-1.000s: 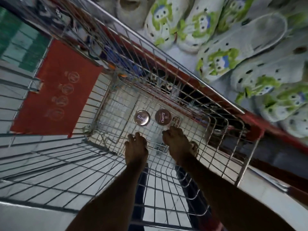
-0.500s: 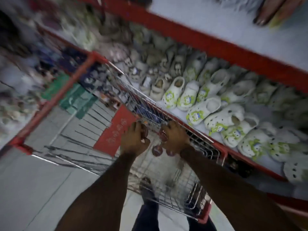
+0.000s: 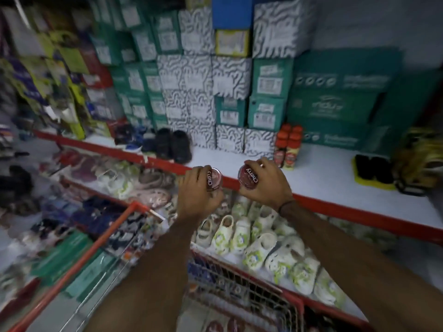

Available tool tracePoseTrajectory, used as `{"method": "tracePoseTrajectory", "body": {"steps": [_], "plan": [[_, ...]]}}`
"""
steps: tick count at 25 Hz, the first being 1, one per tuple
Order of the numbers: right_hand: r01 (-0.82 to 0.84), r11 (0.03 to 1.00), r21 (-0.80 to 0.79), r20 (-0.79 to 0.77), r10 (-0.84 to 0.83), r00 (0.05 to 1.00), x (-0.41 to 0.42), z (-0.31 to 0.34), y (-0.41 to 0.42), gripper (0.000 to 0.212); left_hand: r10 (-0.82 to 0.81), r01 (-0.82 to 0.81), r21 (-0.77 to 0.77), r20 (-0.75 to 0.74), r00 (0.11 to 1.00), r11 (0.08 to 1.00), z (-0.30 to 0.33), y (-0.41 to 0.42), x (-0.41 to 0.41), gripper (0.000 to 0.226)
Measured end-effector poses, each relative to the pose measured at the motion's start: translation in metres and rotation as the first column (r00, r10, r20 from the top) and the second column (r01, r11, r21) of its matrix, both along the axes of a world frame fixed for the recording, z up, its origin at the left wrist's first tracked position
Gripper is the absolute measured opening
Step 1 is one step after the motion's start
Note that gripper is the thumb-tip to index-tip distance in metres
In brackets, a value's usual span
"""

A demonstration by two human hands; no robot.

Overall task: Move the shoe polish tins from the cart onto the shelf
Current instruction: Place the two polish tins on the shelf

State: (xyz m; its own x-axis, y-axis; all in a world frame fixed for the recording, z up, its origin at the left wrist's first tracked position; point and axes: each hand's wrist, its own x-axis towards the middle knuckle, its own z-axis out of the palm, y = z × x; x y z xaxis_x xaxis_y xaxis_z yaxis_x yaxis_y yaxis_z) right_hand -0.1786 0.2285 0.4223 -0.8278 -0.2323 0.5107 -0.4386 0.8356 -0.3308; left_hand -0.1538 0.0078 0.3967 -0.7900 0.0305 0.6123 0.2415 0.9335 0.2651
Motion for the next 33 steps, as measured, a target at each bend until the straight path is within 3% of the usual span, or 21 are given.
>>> {"method": "tracePoseTrajectory", "body": {"steps": [4,7,11,17,23,33], "plan": [[0.310,0.950,-0.031,0.134,-0.304,0.943,-0.008,0.028,0.086,0.071,-0.198,0.202,-0.033,0.103,0.975,0.979,0.030,0.104,-0.032,0.065],[0.433,0.894,0.119,0.230,-0.449,0.863,-0.009,0.024,0.144,0.058,-0.285,0.316,-0.060,0.298,0.911,0.947,0.030,0.180,-0.048,0.061],[0.498,0.817,0.292,0.199,-0.561,0.804,-0.012,-0.007,0.197,0.038,-0.351,0.388,0.004,0.435,0.829,0.922,0.010,0.250,-0.070,0.041],[0.444,0.774,0.452,0.160,-0.560,0.813,-0.038,-0.028,0.229,0.020,-0.378,0.403,0.038,0.436,0.816,0.914,-0.006,0.308,-0.109,0.021],[0.360,0.800,0.480,0.237,-0.513,0.825,-0.100,-0.032,0.257,0.048,-0.372,0.476,-0.144,0.449,0.813,0.867,-0.019,0.344,-0.165,0.051],[0.329,0.810,0.485,0.266,-0.495,0.827,-0.154,-0.042,0.283,0.059,-0.340,0.436,-0.106,0.473,0.813,0.894,-0.028,0.365,-0.213,0.065]]}}
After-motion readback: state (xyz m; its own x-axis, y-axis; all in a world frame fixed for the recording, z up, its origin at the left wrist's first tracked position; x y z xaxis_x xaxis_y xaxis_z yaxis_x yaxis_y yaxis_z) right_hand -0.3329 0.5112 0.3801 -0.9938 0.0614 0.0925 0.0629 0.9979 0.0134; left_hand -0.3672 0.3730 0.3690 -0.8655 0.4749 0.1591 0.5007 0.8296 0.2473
